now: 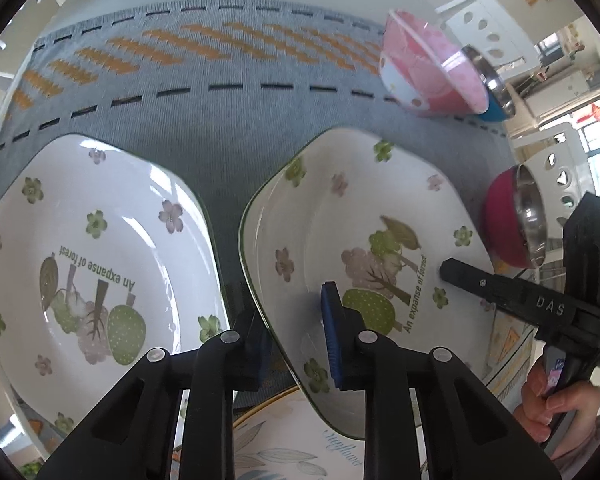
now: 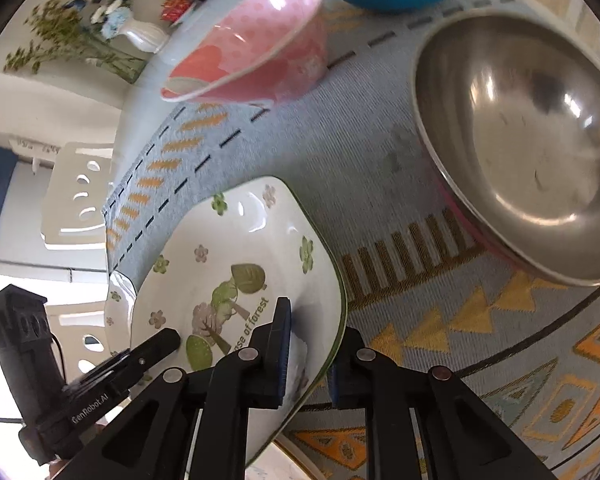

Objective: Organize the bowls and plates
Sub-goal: 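Carry the hexagonal plate with both grippers over the runner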

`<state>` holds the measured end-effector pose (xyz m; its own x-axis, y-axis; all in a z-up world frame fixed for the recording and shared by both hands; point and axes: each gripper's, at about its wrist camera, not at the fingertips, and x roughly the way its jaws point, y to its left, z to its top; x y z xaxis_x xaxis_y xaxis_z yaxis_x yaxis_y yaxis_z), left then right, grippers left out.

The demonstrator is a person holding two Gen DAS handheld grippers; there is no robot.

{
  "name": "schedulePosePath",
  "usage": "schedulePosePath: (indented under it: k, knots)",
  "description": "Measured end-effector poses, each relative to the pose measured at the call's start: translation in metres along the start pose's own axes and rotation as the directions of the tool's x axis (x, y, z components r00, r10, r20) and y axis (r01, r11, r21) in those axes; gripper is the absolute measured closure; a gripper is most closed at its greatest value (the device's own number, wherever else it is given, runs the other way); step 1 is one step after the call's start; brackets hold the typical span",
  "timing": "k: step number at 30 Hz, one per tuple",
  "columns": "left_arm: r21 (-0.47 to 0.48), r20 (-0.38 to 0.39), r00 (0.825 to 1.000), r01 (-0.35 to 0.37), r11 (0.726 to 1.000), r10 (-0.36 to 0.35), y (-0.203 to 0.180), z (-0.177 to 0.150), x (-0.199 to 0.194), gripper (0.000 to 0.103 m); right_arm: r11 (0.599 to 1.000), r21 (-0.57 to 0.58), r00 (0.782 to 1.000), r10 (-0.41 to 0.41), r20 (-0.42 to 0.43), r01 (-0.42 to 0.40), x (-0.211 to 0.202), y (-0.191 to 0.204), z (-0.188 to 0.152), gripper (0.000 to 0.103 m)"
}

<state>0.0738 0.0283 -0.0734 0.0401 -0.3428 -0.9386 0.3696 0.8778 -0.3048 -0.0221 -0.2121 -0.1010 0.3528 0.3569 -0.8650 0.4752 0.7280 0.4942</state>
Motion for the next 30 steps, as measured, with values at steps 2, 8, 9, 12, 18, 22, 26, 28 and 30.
schedulePosePath:
  k: [2,8,9,12,18,22,26,28,30]
  knots:
    - [-0.002,-0.012,1.000,-0.006,1.000,0.006,0.000,0.001,0.000,0.083,1.000,0.011,1.000,-0.015,-0.026,0.016,0.006,-0.003,0.003,0.080]
    - [-0.042,-0.017,0.999,0.042,0.998,-0.043,0.005,0.002,0.005,0.084,0.996,-0.054,0.997,-0.072,0.006,0.072,0.007,0.007,0.017,0.077]
    - [-0.038,-0.013,0.999,0.044,0.998,-0.044,0.005,0.002,0.004,0.084,0.995,-0.070,0.997,-0.075,0.009,0.076,0.008,0.009,0.017,0.077]
    - [-0.012,-0.001,1.000,0.025,1.000,-0.025,0.004,0.002,0.000,0.083,0.994,-0.097,0.998,-0.061,-0.012,0.059,0.006,0.010,0.019,0.081]
    - [-0.020,0.005,1.000,0.013,1.000,-0.013,0.009,0.002,-0.007,0.084,0.997,-0.072,1.000,0.005,-0.025,-0.007,0.000,0.007,0.015,0.088]
    - [-0.007,0.022,1.000,-0.012,1.000,0.013,0.009,0.000,-0.016,0.084,0.994,-0.101,0.999,0.036,-0.019,-0.038,-0.008,0.011,0.010,0.091]
    - [0.001,0.038,0.999,-0.011,1.000,0.011,0.005,-0.003,-0.025,0.084,0.992,-0.122,0.999,0.041,-0.009,-0.041,-0.013,0.017,0.003,0.091]
    - [0.005,0.051,0.999,-0.011,1.000,0.010,0.003,-0.006,-0.030,0.084,0.990,-0.131,0.999,0.052,-0.002,-0.052,-0.019,0.018,-0.002,0.091]
    - [0.005,0.058,0.998,-0.007,1.000,0.007,0.002,-0.011,-0.035,0.084,0.988,-0.146,0.998,0.059,0.004,-0.058,-0.026,0.018,-0.008,0.091]
